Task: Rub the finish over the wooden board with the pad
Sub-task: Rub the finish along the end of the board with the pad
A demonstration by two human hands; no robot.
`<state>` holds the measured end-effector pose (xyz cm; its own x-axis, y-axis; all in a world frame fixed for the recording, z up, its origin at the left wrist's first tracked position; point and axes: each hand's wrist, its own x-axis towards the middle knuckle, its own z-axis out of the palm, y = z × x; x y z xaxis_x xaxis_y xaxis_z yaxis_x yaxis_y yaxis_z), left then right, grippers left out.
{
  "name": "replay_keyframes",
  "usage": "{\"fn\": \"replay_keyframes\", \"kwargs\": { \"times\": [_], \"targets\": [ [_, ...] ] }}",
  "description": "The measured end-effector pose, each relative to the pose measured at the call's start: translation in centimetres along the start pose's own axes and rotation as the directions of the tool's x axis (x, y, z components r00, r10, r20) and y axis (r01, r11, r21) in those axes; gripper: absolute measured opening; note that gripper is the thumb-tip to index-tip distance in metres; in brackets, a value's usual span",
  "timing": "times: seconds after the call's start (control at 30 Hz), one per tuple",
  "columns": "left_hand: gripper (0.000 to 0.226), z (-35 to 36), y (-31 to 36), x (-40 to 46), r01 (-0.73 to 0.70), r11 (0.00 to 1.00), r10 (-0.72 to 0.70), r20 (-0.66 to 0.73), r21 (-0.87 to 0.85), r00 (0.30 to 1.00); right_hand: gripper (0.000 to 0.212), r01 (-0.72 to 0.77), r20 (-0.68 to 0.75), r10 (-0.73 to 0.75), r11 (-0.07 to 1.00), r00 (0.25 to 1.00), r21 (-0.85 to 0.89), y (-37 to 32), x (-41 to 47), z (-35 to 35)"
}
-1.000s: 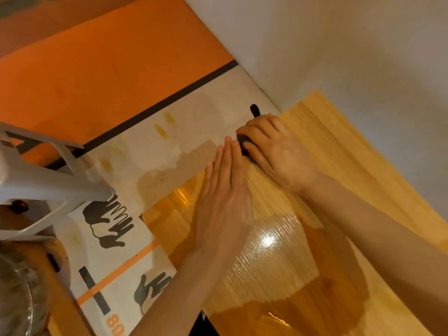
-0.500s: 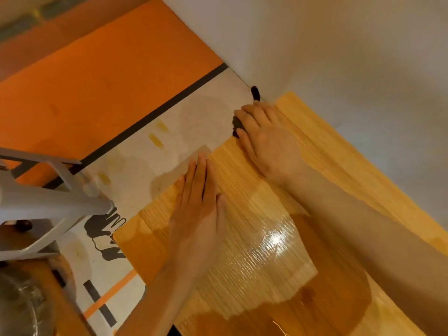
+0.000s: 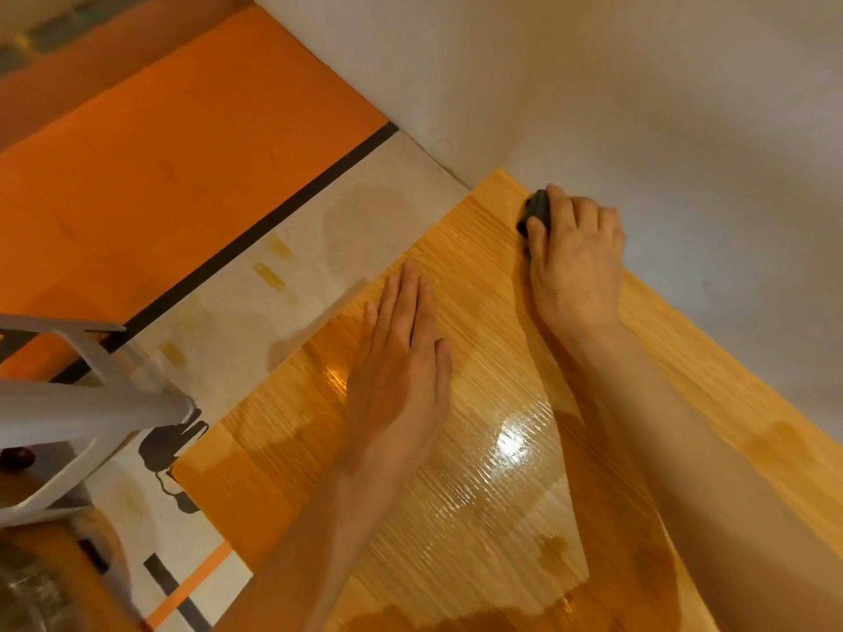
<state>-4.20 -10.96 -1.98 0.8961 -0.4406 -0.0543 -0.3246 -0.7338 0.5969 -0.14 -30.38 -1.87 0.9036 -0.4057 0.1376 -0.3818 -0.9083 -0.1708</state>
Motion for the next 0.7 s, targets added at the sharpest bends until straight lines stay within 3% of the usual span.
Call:
{"fn": "replay_keyframes", "kwargs": {
  "times": [0.1,0.27,0.53,0.7],
  "targets": [
    [0.057,-0.2,-0.1,0.1,-0.023,1.000,0.024,0.005,-0.011,1.000,0.040,0.033,0.029,-0.034,0.999,0.999,0.034,-1.4,2.3,0.5],
    [0.059,-0.2,-0.2,-0.1,-0.029,0.998,0.026,0.047,0.064,0.999,0.040,-0.105,0.218,0.041,0.951,0.975,0.292,-2.5,8.3,1.5],
    [0.058,0.2,-0.5,-0.2,-0.026,0.989,0.021,0.039,0.144,0.999,0.041,-0.176,0.166,0.146,0.968,0.975,0.178,7.4,-1.7,-2.6],
    [0.061,0.0,0.0,0.1,-0.010,0.971,0.003,0.028,0.238,1.000,0.041,-0.157,0.173,0.141,0.984,0.975,0.082,4.1,1.2,-1.5]
  ]
}}
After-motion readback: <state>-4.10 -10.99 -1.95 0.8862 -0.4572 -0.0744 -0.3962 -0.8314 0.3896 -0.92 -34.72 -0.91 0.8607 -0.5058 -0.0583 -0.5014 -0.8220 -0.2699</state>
